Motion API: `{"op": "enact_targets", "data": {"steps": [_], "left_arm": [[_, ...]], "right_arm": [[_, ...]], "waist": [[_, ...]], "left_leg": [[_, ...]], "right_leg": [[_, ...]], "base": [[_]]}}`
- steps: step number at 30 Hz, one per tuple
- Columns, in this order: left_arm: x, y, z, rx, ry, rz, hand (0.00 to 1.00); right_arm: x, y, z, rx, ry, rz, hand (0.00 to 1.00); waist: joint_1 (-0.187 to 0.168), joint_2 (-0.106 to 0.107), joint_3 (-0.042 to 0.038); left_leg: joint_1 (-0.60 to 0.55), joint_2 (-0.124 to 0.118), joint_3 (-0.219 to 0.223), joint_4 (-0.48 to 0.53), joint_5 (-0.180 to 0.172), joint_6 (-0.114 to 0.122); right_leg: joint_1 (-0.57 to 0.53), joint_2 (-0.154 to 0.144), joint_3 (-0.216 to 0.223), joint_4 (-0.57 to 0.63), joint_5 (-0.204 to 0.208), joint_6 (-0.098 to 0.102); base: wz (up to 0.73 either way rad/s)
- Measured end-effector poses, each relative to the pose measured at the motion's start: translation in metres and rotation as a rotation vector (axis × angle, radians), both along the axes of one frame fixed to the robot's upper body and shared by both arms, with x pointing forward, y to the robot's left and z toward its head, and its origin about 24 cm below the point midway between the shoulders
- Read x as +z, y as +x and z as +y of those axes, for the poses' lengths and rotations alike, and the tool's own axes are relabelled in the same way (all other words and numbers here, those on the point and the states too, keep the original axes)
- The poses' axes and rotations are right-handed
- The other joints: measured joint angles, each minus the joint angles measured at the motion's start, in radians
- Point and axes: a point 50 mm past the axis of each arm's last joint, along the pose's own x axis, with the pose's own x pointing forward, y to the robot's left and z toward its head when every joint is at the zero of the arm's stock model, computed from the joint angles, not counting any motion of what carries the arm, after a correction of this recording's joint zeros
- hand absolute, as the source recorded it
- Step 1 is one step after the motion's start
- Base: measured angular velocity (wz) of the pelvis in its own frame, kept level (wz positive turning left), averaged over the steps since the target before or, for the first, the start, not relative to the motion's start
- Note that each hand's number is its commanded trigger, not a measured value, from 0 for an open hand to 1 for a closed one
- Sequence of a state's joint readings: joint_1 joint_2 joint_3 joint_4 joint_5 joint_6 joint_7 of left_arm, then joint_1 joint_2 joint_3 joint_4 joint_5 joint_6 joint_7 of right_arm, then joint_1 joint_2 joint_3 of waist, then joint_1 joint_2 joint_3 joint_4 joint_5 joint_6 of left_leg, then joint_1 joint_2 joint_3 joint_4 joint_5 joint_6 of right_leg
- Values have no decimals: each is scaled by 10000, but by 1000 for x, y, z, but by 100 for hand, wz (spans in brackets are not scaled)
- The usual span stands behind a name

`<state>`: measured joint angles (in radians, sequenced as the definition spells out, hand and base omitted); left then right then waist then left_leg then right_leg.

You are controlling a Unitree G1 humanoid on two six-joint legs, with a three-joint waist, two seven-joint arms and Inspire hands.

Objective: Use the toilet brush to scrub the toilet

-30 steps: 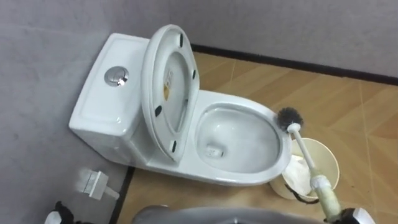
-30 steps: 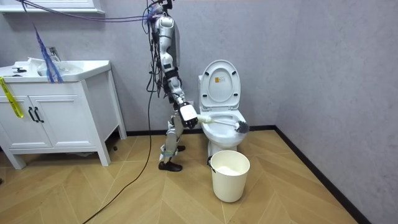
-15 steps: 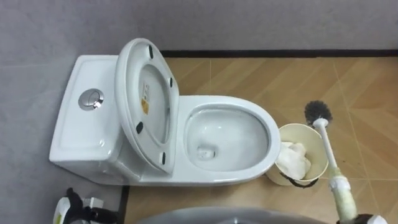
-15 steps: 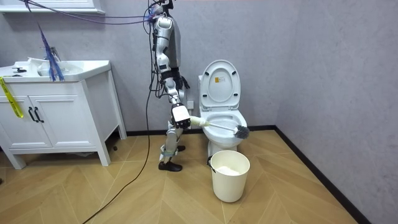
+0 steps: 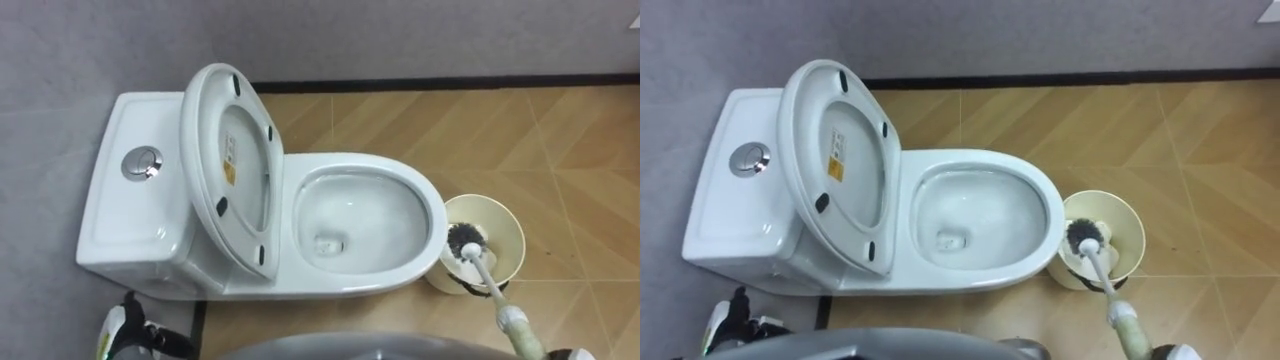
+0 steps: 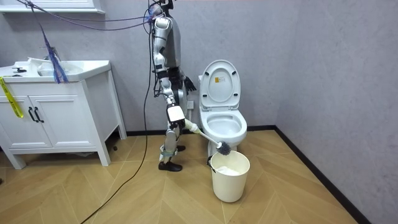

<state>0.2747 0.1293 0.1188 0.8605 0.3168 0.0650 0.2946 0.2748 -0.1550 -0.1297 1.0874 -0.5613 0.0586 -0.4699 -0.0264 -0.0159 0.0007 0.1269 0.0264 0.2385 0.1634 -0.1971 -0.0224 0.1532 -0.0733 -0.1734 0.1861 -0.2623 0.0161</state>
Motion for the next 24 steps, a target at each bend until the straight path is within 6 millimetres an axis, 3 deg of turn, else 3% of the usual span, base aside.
{"op": "enact_targets", "data": {"steps": [11, 24], "left_arm": [[-6, -16, 0, 179, 11, 790, 0], [-6, -17, -1, -239, 132, 1014, 0]], "right_arm": [[-2, 4, 3, 188, 126, 288, 0], [-7, 2, 7, -435, 1180, 743, 0]], "waist": [[38, -27, -8], [69, -62, -20]], "left_leg": [[20, -6, 6, 1, 0, 0], [24, 5, -5, 0, 0, 0]], "right_leg": [[-6, -1, 26, -23, 32, 6], [36, 21, 84, -122, 47, -1]], "base": [[-2], [0]]}}
